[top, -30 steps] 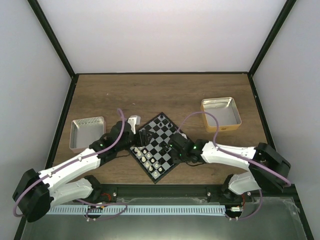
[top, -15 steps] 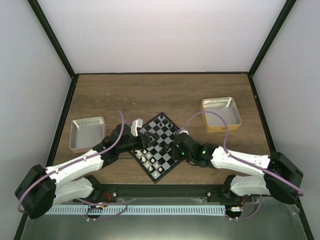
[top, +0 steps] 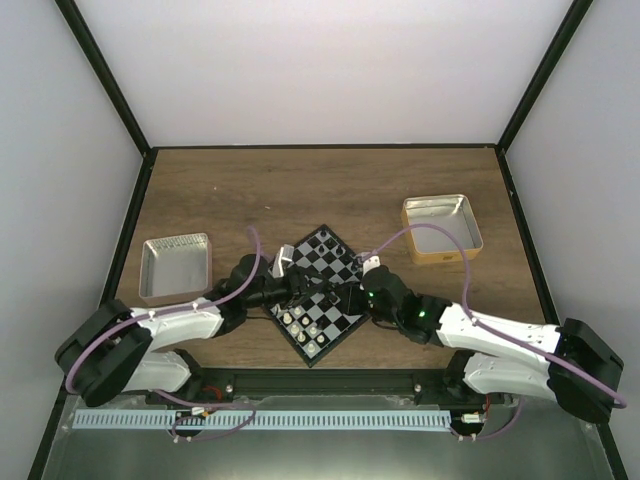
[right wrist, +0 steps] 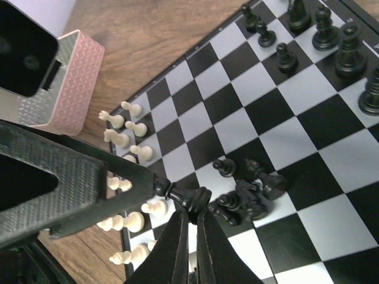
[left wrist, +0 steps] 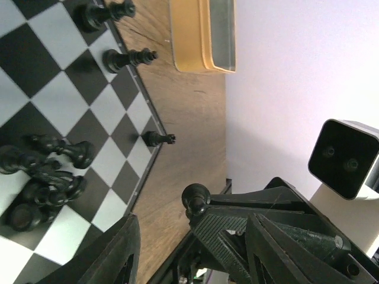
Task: Set up the chess pieces on the board
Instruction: Place the chess piece on the chessboard.
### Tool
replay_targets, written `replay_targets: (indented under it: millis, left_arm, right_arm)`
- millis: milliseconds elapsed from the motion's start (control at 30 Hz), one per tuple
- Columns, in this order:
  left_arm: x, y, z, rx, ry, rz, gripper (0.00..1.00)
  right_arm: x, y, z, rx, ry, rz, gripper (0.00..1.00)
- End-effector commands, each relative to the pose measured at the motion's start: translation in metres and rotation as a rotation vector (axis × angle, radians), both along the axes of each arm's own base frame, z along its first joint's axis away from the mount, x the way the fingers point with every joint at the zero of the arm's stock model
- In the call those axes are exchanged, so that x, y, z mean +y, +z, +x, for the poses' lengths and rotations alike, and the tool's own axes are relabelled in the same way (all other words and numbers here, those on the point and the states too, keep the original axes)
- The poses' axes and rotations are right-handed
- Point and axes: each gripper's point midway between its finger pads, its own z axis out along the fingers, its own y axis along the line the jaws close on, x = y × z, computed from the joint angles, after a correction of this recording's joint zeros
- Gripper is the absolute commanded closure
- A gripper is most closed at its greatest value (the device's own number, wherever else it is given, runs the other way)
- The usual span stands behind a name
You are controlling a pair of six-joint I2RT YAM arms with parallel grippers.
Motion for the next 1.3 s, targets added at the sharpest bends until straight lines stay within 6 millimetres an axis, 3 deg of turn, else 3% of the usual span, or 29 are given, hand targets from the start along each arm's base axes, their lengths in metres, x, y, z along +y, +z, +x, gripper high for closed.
replay_targets:
  millis: [0,433,800,933,1133,1167,1267]
  left_arm:
    - [-0.013,0.027,-0.004,-0.025,-0.049,-0.139,0.49]
    - [-0.016,0.019,-0.003,-0.010,-0.055,-0.131,0.62]
    - [-0.016,0.022,0.003,0.002,-0.023,-0.157,0.71]
    - [-0.017,0.021,0.003,0.004,-0.025,-0.160,0.77]
    - [-0.017,0.017,0.004,-0.003,-0.025,-0.144,0.95]
    - [-0.017,0.017,0.005,-0.010,-0.022,-0.136,0.96]
    - [-0.013,0.005,0.010,-0.034,-0.009,-0.048,0.96]
  right_arm:
    - [0.010,0.018,0.003,-0.039,0.005,0.079,0.99]
    - [0.015,0.023,0.002,-0.038,0.027,0.102,0.99]
    - [0.015,0.023,0.001,-0.035,0.028,0.104,0.99]
    - [0.015,0.022,0.000,-0.032,0.029,0.101,0.99]
    - [0.013,0.020,0.001,-0.024,0.015,0.097,0.99]
    - [0.012,0.018,0.001,-0.017,0.007,0.090,0.97]
    - [0.004,0.012,0.003,-0.005,-0.029,0.058,0.71]
